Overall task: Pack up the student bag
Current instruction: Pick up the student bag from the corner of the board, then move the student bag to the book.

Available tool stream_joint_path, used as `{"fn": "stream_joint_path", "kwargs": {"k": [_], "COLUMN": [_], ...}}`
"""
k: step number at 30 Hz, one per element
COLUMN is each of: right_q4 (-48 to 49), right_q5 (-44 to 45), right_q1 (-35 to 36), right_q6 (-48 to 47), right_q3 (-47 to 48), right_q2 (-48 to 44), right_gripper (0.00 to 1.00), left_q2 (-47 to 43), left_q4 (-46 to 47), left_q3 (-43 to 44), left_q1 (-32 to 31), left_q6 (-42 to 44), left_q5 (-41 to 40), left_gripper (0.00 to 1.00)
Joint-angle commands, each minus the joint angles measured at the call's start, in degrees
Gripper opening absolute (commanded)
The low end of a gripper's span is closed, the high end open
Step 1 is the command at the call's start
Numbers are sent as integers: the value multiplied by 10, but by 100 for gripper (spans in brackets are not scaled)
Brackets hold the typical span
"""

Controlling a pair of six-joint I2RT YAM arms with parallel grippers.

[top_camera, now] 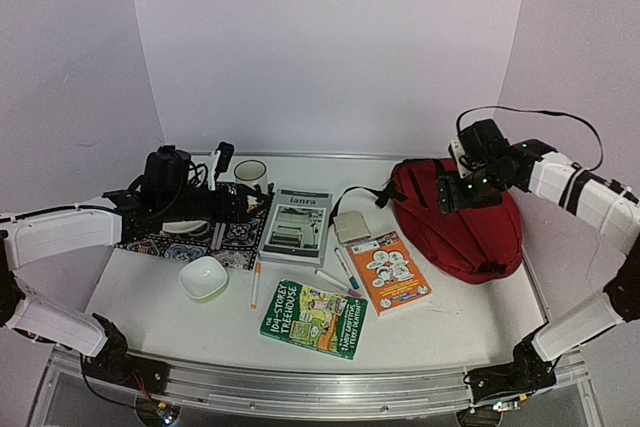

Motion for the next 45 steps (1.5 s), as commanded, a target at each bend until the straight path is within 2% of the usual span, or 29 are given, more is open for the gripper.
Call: {"fn": "stream_joint_path", "kwargs": {"k": [1, 11, 18, 20, 22, 24, 26, 30, 33, 34, 41, 45], "right_q4": [7, 38, 58, 62, 64, 64, 64, 58, 41, 29, -49, -63], "right_q5": [-32, 12, 119, 141, 150, 149, 146, 144, 141, 141, 127, 73], "right_q1": [11, 17, 23, 24, 24, 24, 24, 29, 35, 38, 72, 100], "right_q6": [-7, -43, -49, -53, -58, -63, -66, -75, -90, -97, -137, -158], "right_q3": [-23, 16, 56, 66, 72, 75, 72, 60, 55, 55, 72, 60], "right_q2": [52, 210, 302, 323, 341, 356, 360, 329, 279, 259, 123, 56], "right_gripper": [92, 98, 98, 95, 89, 77, 62, 23, 3, 0, 0, 0], "left_q2": [-18, -43, -56, -57, -56, -56, -56, -57, -56, -55, -41, -39], "left_q4": [-12, -43, -54, -55, -54, -55, -56, -57, -58, -59, -60, -60], "left_q3": [2, -7, -19, -22, -22, -22, -21, -17, -13, -10, 10, 23], "left_q1": [-2, -3, -2, -2, -2, -2, -2, -2, -2, -2, -2, -4], "left_q6": [15, 31, 33, 31, 32, 32, 34, 34, 34, 34, 33, 30], "left_q5": [-7, -20, -19, -16, -15, -15, -15, -16, -14, -14, 2, 15], "left_gripper": [99, 99, 99, 99, 99, 99, 99, 99, 99, 99, 99, 98]}}
